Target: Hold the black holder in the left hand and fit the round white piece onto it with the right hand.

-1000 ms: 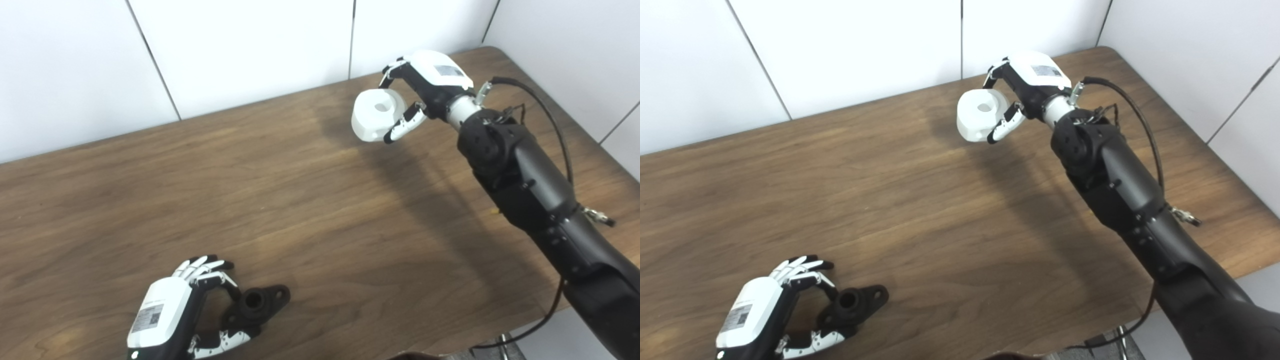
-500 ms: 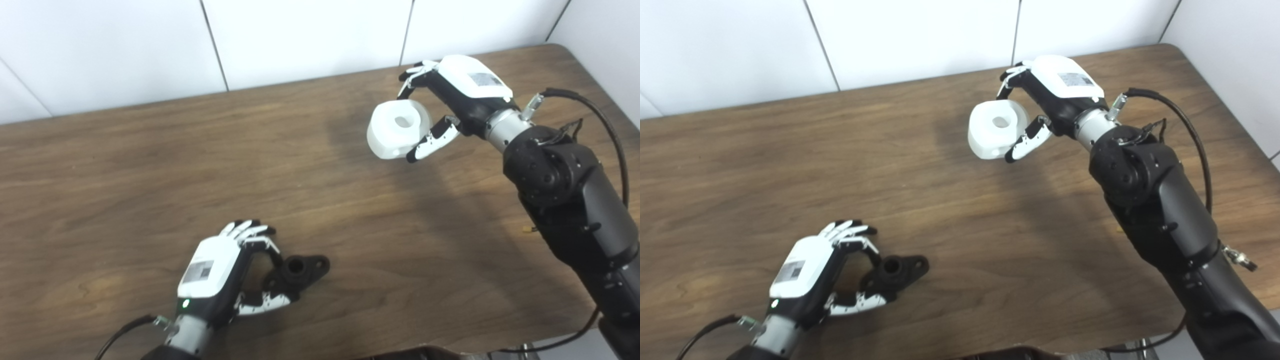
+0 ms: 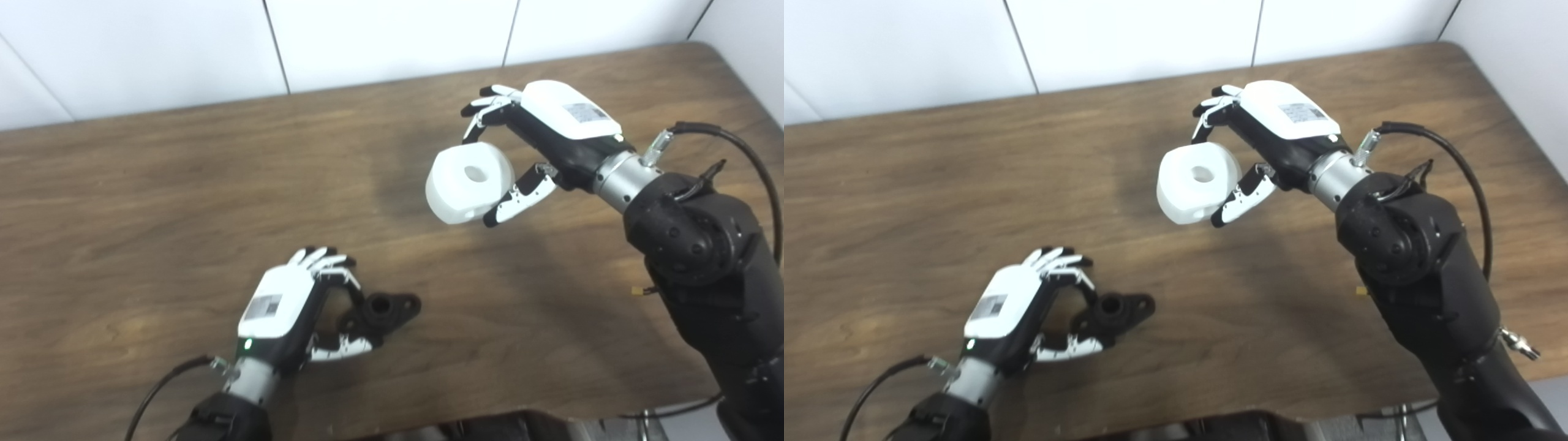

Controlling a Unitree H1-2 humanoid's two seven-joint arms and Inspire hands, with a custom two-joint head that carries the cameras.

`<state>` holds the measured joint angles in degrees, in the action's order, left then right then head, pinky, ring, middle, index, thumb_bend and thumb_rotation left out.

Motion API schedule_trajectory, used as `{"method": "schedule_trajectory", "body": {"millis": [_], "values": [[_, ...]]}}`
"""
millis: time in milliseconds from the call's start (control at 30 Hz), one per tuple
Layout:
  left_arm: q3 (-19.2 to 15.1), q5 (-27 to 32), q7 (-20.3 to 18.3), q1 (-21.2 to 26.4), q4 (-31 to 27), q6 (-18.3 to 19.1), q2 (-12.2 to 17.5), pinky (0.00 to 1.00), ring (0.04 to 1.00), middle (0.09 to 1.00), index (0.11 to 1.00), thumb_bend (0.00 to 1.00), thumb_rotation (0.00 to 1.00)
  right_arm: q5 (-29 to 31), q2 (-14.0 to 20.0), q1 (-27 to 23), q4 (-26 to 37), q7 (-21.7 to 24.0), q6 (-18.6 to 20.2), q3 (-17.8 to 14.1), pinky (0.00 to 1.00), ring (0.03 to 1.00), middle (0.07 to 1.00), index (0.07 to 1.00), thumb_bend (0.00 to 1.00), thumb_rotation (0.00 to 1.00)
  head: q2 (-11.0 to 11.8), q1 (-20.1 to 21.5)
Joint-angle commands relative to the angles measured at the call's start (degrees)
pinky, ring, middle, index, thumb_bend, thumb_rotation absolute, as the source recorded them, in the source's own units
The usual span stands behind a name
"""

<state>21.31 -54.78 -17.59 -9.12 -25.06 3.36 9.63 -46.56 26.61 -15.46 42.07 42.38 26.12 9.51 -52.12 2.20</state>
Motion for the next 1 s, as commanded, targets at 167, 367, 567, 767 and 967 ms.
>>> {"method": "schedule_trajectory", "body": {"millis": [167, 367, 567, 767, 967], "values": [[0.77, -1.46, -0.49, 1.08, -0.3, 0.1, -0.74, 0.96, 0.905, 0.813, 0.487, 0.52, 0.05, -0.2, -0.66, 1.12, 4.46, 1.81, -1.39, 0.68, 0.9, 0.932, 0.838, 0.484, 0.52, 0.15, -1.26, -1.18], [0.95, -2.24, -0.79, 1.5, -0.11, 0.25, -1.35, 0.95, 0.901, 0.811, 0.487, 0.52, 0.05, -0.2, -1.59, 1.67, 5.7, 2.95, -2.46, 1.89, 0.9, 0.941, 0.844, 0.484, 0.52, 0.16, -1.94, -2.35], [1.33, -3.25, -1.84, 1.68, -0.4, 0.87, -1.9, 0.96, 0.905, 0.813, 0.488, 0.52, 0.05, -0.27, -3.58, 2.2, 6.35, 4.55, -2.6, 3.16, 0.94, 0.951, 0.848, 0.484, 0.52, 0.15, -2.17, -3.03], [1.57, -3.42, -1.9, 1.91, -0.16, 1.17, -2.07, 0.96, 0.907, 0.814, 0.488, 0.52, 0.05, -1.85, -5.65, 1.75, 7.44, 6.93, -2.82, 4.7, 0.96, 0.964, 0.847, 0.484, 0.52, 0.16, -2.09, -3.4], [1.95, -3.59, -1.92, 2.12, -0.12, 1.66, -2.18, 0.96, 0.908, 0.816, 0.488, 0.52, 0.05, -2.26, -7.88, 1.72, 7.97, 7.41, -4.18, 5.58, 0.95, 0.956, 0.838, 0.483, 0.52, 0.16, -2.11, -3.61]]}}
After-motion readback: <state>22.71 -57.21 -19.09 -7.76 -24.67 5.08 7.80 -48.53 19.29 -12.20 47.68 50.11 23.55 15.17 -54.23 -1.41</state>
